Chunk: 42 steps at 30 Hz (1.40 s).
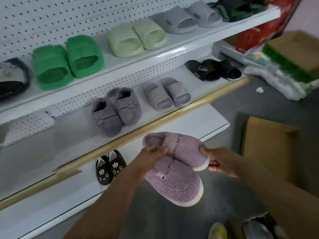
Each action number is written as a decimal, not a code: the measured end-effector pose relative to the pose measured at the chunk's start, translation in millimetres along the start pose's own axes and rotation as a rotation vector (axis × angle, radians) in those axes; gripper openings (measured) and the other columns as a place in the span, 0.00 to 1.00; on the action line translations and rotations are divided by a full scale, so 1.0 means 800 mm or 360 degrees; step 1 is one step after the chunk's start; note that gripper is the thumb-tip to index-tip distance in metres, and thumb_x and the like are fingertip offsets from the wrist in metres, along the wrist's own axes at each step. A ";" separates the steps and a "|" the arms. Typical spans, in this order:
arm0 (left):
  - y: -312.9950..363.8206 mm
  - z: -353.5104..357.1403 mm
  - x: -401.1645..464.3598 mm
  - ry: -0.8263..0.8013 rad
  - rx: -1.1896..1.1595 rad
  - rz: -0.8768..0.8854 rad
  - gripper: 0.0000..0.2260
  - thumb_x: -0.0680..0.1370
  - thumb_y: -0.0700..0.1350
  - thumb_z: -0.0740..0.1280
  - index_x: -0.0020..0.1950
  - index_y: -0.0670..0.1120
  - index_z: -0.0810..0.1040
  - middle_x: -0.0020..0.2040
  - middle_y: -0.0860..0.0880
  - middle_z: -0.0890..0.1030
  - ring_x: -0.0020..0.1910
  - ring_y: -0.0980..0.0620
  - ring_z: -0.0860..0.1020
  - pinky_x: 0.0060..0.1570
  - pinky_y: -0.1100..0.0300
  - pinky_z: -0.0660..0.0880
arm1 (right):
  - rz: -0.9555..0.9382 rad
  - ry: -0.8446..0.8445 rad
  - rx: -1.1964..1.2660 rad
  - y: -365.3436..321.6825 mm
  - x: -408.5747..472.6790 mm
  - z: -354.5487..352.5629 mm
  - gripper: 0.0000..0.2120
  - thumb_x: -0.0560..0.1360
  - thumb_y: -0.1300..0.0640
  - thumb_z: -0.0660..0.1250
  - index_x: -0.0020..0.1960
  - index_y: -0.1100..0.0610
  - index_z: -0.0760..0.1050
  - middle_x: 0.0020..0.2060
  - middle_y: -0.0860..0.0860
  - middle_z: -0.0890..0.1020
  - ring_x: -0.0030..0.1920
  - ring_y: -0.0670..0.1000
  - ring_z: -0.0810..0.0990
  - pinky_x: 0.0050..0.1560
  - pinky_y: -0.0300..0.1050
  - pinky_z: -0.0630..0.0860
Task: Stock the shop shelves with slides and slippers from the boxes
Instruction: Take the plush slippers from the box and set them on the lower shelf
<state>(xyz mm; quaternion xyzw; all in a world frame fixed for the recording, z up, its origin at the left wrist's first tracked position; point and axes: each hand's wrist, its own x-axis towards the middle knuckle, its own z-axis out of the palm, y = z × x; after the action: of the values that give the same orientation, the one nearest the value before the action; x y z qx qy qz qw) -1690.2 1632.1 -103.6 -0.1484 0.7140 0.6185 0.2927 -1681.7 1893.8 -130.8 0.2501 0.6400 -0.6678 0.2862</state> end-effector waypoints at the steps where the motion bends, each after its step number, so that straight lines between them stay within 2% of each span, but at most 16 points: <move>1: 0.006 0.028 0.024 -0.0031 0.0027 -0.0013 0.18 0.73 0.51 0.74 0.56 0.40 0.82 0.50 0.42 0.85 0.52 0.42 0.83 0.56 0.49 0.79 | 0.0014 0.0052 0.0026 0.000 0.010 -0.032 0.20 0.74 0.49 0.71 0.54 0.67 0.78 0.41 0.58 0.82 0.41 0.53 0.78 0.41 0.45 0.75; 3: 0.013 0.081 0.075 -0.0073 0.0088 -0.0037 0.15 0.74 0.52 0.73 0.55 0.43 0.83 0.50 0.43 0.86 0.51 0.43 0.83 0.57 0.47 0.79 | 0.0024 0.0090 0.0075 0.002 0.033 -0.093 0.21 0.73 0.50 0.70 0.54 0.68 0.78 0.44 0.59 0.81 0.44 0.55 0.77 0.43 0.46 0.75; 7: 0.017 0.160 0.172 -0.0139 0.0228 -0.0047 0.23 0.62 0.64 0.75 0.52 0.54 0.84 0.52 0.47 0.85 0.51 0.45 0.84 0.54 0.45 0.80 | 0.0062 0.0192 0.0194 0.010 0.087 -0.188 0.22 0.70 0.52 0.73 0.55 0.68 0.77 0.48 0.60 0.81 0.46 0.56 0.77 0.43 0.47 0.75; 11: 0.016 0.209 0.267 -0.0163 0.0301 -0.0032 0.27 0.59 0.67 0.76 0.53 0.56 0.84 0.54 0.48 0.84 0.53 0.47 0.83 0.55 0.46 0.80 | 0.0054 0.0357 0.0354 0.028 0.154 -0.244 0.14 0.74 0.59 0.71 0.54 0.69 0.76 0.47 0.61 0.79 0.44 0.55 0.75 0.40 0.45 0.75; 14: 0.016 0.234 0.337 -0.0199 0.0412 -0.0002 0.25 0.58 0.63 0.78 0.52 0.55 0.84 0.55 0.47 0.84 0.54 0.48 0.83 0.51 0.52 0.81 | 0.0065 0.0448 0.0481 0.052 0.214 -0.273 0.07 0.73 0.62 0.71 0.48 0.66 0.77 0.44 0.60 0.78 0.39 0.52 0.75 0.35 0.44 0.73; 17: 0.003 0.258 0.413 -0.0337 0.0604 0.0090 0.24 0.61 0.50 0.76 0.57 0.50 0.80 0.53 0.47 0.83 0.52 0.51 0.82 0.45 0.60 0.78 | 0.0084 0.0500 0.0631 0.083 0.282 -0.298 0.08 0.73 0.64 0.70 0.50 0.68 0.78 0.43 0.60 0.79 0.37 0.52 0.75 0.32 0.42 0.74; 19: -0.013 0.273 0.471 -0.0364 0.0710 0.0126 0.25 0.62 0.45 0.72 0.59 0.49 0.79 0.51 0.48 0.81 0.49 0.53 0.81 0.43 0.63 0.76 | 0.0094 0.0511 0.0718 0.104 0.334 -0.313 0.04 0.74 0.66 0.68 0.48 0.66 0.78 0.42 0.59 0.79 0.37 0.51 0.76 0.32 0.42 0.73; 22: -0.041 0.293 0.566 -0.0371 0.0870 0.0172 0.29 0.61 0.47 0.69 0.63 0.49 0.76 0.54 0.47 0.77 0.50 0.51 0.79 0.47 0.61 0.74 | 0.0068 0.0562 0.0759 0.130 0.421 -0.335 0.02 0.75 0.68 0.66 0.45 0.66 0.78 0.39 0.59 0.78 0.35 0.52 0.75 0.31 0.43 0.73; 25: -0.066 0.301 0.650 -0.0345 0.0938 0.0180 0.34 0.58 0.52 0.66 0.65 0.53 0.73 0.55 0.48 0.75 0.51 0.51 0.77 0.55 0.54 0.75 | 0.0049 0.0663 0.0776 0.147 0.508 -0.354 0.06 0.75 0.69 0.66 0.51 0.68 0.79 0.42 0.60 0.77 0.36 0.53 0.74 0.31 0.43 0.73; 27: -0.075 0.306 0.692 -0.0264 0.0972 0.0175 0.30 0.65 0.48 0.68 0.68 0.54 0.70 0.57 0.51 0.71 0.54 0.51 0.76 0.61 0.51 0.74 | 0.0042 0.0700 0.0757 0.152 0.562 -0.364 0.08 0.75 0.68 0.67 0.54 0.68 0.79 0.43 0.60 0.78 0.37 0.54 0.75 0.30 0.42 0.74; 29: -0.083 0.307 0.731 -0.0170 0.1017 0.0183 0.21 0.72 0.42 0.67 0.64 0.50 0.69 0.57 0.51 0.68 0.56 0.49 0.75 0.59 0.54 0.72 | 0.0019 0.0732 0.0768 0.156 0.611 -0.370 0.09 0.76 0.68 0.67 0.55 0.67 0.79 0.41 0.59 0.79 0.35 0.54 0.75 0.31 0.43 0.74; 32: -0.087 0.304 0.785 -0.0046 0.1074 0.0244 0.16 0.68 0.46 0.67 0.52 0.53 0.67 0.54 0.46 0.74 0.55 0.42 0.76 0.59 0.50 0.73 | -0.0035 0.0820 0.0819 0.152 0.669 -0.375 0.08 0.76 0.68 0.66 0.54 0.68 0.78 0.37 0.58 0.78 0.33 0.53 0.74 0.30 0.43 0.75; 35: -0.092 0.293 0.835 0.0112 0.1162 0.0241 0.20 0.61 0.54 0.64 0.52 0.54 0.70 0.56 0.41 0.78 0.55 0.40 0.78 0.58 0.49 0.77 | -0.0094 0.0914 0.0917 0.138 0.717 -0.381 0.08 0.77 0.69 0.64 0.55 0.66 0.76 0.39 0.58 0.76 0.33 0.53 0.73 0.30 0.42 0.77; 39: -0.093 0.288 0.867 0.0210 0.1260 0.0230 0.07 0.63 0.52 0.61 0.38 0.53 0.69 0.42 0.38 0.74 0.40 0.40 0.74 0.46 0.54 0.76 | -0.0082 0.1011 0.0906 0.115 0.778 -0.397 0.10 0.77 0.66 0.65 0.58 0.68 0.75 0.36 0.56 0.75 0.34 0.52 0.75 0.37 0.45 0.78; 41: -0.095 0.287 0.878 0.0208 0.1278 0.0270 0.04 0.66 0.50 0.63 0.38 0.53 0.71 0.37 0.45 0.72 0.41 0.41 0.74 0.44 0.56 0.73 | -0.0047 0.1029 0.0880 0.104 0.804 -0.405 0.09 0.77 0.65 0.66 0.56 0.67 0.75 0.37 0.56 0.75 0.33 0.51 0.75 0.36 0.44 0.77; 42: -0.098 0.284 0.886 0.0189 0.1269 0.0278 0.06 0.67 0.50 0.64 0.43 0.54 0.75 0.39 0.49 0.73 0.45 0.42 0.77 0.48 0.57 0.74 | -0.0016 0.1034 0.0869 0.099 0.815 -0.408 0.07 0.77 0.64 0.66 0.55 0.66 0.74 0.38 0.56 0.75 0.32 0.51 0.74 0.35 0.45 0.78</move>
<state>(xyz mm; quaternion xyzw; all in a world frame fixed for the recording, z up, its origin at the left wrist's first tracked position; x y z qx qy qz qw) -2148.0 1944.2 -606.9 0.0023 0.9232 0.3064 0.2321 -2099.9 2177.8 -662.0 0.5111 0.4978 -0.7006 -0.0103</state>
